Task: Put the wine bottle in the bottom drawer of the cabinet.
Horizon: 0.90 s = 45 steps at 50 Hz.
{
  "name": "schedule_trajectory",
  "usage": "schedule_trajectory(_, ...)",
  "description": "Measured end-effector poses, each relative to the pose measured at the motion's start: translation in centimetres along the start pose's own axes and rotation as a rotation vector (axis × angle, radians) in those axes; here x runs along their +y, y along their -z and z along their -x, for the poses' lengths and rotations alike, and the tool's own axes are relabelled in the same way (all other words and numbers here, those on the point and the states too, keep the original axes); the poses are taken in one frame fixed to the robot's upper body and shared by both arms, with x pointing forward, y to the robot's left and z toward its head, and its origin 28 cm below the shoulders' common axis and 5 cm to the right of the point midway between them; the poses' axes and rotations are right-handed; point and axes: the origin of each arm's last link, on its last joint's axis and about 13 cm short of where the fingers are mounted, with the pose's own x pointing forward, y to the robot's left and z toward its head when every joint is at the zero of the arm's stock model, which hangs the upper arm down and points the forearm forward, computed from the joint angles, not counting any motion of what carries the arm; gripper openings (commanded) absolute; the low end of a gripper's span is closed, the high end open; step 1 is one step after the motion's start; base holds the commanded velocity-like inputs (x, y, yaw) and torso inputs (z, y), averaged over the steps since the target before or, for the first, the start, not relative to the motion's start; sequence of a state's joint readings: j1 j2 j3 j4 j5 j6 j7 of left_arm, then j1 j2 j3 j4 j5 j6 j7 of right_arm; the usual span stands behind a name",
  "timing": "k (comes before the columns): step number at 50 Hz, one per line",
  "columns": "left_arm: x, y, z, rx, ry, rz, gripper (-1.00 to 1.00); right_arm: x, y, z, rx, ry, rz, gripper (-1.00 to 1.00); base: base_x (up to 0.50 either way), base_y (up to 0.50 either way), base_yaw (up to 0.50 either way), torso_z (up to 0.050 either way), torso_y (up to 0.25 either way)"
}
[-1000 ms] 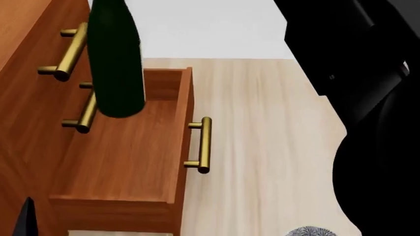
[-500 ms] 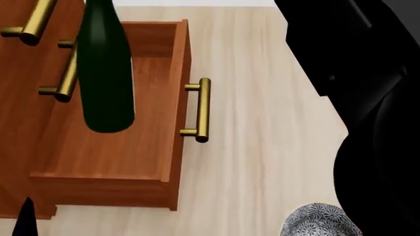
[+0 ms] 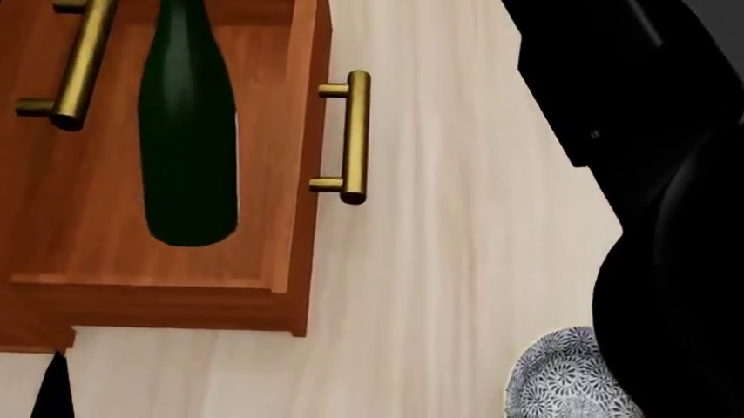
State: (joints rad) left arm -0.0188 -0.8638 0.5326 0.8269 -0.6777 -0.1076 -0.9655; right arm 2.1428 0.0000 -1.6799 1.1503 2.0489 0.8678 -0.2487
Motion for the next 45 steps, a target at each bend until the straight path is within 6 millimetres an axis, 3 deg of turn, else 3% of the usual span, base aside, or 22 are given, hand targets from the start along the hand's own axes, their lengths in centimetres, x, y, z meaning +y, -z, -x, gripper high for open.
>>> schedule_trajectory(12,0.0,0.0,0.0,0.002,0.002,-0.001,1.0,-0.3,0.4,-0.1,0.021,-0.016,-0.042,-1.0,0.0,0.0,0.0,0.0,-0.159)
schedule_trajectory(45,-0.1,0.3,0.0,0.005,0.015,-0.001,1.0,0.6,-0.7,0.5,-0.093,-0.125,-0.132,-1.0,0.0,0.0,0.0,0.0,-0.146)
